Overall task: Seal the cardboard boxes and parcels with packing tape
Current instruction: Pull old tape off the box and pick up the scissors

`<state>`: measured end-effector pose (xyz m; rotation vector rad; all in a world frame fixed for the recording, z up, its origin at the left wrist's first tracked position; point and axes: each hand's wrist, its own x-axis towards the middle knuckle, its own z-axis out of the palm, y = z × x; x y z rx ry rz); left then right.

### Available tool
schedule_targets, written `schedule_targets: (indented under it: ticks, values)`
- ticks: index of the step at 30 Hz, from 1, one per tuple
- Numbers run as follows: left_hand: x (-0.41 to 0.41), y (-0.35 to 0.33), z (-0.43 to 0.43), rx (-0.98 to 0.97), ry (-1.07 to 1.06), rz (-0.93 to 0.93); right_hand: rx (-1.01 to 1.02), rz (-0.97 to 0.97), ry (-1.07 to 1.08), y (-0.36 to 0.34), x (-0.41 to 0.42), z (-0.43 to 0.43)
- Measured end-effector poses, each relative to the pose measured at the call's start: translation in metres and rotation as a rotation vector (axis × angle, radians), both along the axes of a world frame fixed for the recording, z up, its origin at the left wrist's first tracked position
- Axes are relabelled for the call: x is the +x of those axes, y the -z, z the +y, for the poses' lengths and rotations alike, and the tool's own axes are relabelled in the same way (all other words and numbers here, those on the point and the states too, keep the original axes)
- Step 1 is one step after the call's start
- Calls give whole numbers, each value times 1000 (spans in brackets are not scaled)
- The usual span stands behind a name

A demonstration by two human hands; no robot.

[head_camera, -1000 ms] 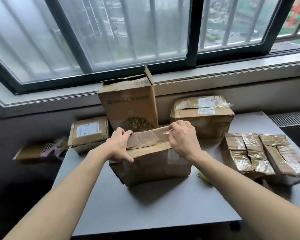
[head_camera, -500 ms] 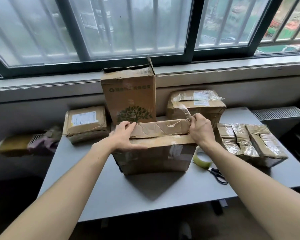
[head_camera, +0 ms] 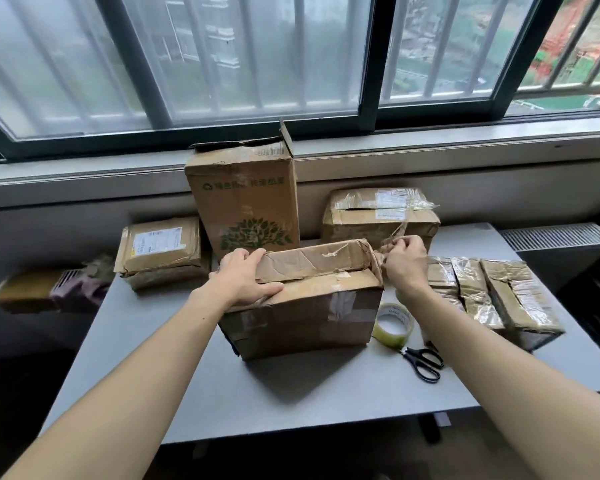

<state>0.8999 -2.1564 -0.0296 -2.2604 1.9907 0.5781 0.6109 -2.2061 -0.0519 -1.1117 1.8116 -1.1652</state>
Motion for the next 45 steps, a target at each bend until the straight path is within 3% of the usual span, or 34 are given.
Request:
schedule_targets:
  ticks: [5,12,16,22,36,45]
  values:
    - [-44,-18,-8,31,44,-156,121,-383,59,11,-18,-10]
    - [-144,-24,-25,-99,291,25,211,-652,28,20,-25,-10]
    - [-184,-17,-39,-59,343,26,202,-684,-47,21,-33,-8]
    - [-201,-4,-53,40,328,-151,183,-793,-115,22,-46,-4]
    - [-202,-2,-52,-15,301,-146,467,-970,-27,38,-64,-10]
    - [-190,-9,-47,14,298,-136,499,-784,117,71,-93,-11]
